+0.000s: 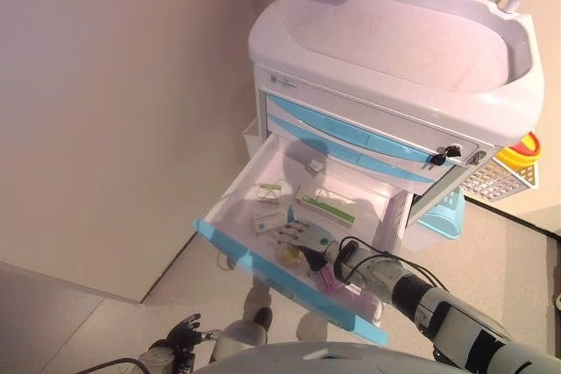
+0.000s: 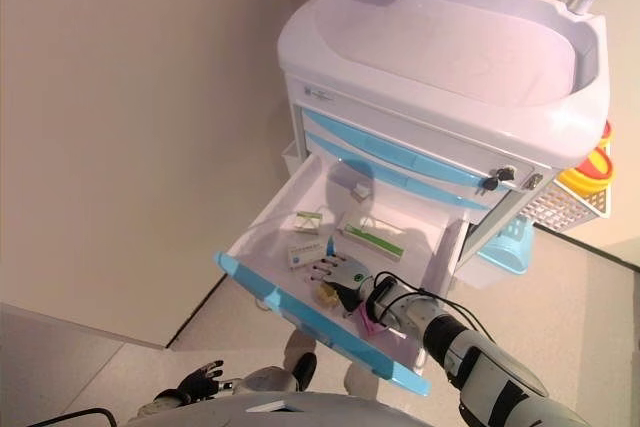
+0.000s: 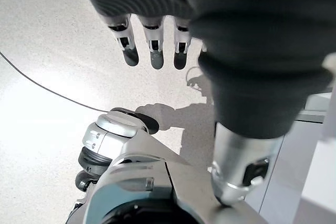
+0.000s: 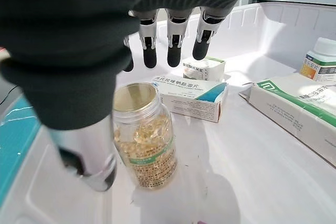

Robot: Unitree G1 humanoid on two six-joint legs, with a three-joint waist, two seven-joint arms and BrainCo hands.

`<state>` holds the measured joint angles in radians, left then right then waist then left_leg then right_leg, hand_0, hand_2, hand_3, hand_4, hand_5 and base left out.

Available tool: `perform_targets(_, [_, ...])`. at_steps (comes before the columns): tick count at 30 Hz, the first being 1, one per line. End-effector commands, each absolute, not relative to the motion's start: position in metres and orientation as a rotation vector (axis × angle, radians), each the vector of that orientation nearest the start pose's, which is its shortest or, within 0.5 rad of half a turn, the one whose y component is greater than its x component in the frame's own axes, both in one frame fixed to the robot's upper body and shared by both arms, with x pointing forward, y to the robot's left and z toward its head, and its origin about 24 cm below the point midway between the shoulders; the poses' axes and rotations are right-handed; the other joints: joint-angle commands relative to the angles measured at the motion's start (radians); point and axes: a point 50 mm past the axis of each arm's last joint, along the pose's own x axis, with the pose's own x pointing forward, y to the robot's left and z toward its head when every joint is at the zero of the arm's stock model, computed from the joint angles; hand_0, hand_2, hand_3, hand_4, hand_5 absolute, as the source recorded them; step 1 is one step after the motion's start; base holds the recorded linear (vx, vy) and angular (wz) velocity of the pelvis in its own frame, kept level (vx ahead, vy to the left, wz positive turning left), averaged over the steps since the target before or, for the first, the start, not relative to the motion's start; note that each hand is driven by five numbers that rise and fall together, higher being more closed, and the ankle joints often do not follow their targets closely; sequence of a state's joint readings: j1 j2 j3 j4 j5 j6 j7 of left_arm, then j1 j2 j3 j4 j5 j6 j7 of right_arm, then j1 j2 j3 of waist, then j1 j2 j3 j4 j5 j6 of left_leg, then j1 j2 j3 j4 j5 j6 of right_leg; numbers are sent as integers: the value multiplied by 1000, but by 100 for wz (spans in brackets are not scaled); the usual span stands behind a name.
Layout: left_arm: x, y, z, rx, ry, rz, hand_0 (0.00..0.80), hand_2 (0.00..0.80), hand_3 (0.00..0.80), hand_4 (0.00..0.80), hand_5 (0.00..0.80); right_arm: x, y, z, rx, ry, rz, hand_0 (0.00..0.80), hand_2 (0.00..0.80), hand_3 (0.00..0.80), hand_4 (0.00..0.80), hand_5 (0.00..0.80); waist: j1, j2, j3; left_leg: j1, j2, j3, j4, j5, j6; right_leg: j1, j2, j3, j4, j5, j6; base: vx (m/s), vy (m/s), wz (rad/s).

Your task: Open the drawer and pick up the medicine

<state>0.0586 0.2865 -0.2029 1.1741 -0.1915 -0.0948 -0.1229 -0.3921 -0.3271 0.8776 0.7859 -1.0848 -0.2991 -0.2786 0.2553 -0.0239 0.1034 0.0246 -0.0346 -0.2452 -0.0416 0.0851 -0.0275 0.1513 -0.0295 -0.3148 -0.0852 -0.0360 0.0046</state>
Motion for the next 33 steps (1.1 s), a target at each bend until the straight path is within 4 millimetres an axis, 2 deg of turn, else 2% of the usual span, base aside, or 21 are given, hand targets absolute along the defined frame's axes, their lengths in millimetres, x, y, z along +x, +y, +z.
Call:
perform_targets(1, [89,221,-162,167,1150,-102,0,0,0,0,0,244,-73,-53,-1551,-416,931,800,800,800,800,800,11,-21,13,7,-61,-5,14,-87,48,-47,-54,13,103,2,47,0,0,0])
perform_targets(24, [86,221,-162,169,1164,-104,0,0,0,0,0,243,-77,-54,-1546,-398,914,800,800,800,800,800,5,-22,13,11,-59,3,5,-84,49,-47,-53,16,98,5,47,0,0,0])
perform_targets(29, [88,224,-161,164,1160,-91,0,0,0,0,0,252,-75,-37,-1520,-444,869,800,800,800,800,800,-10,-26,15,16,-56,17,5,-87,50,-51,-52,30,103,7,49,0,0,0])
perform_targets(33, [87,227,-161,156,1162,-72,0,0,0,0,0,262,-77,-14,-1497,-486,842,800,800,800,800,800,-27,-33,16,24,-51,34,2,-91,51,-50,-50,47,101,10,50,7,2,-5])
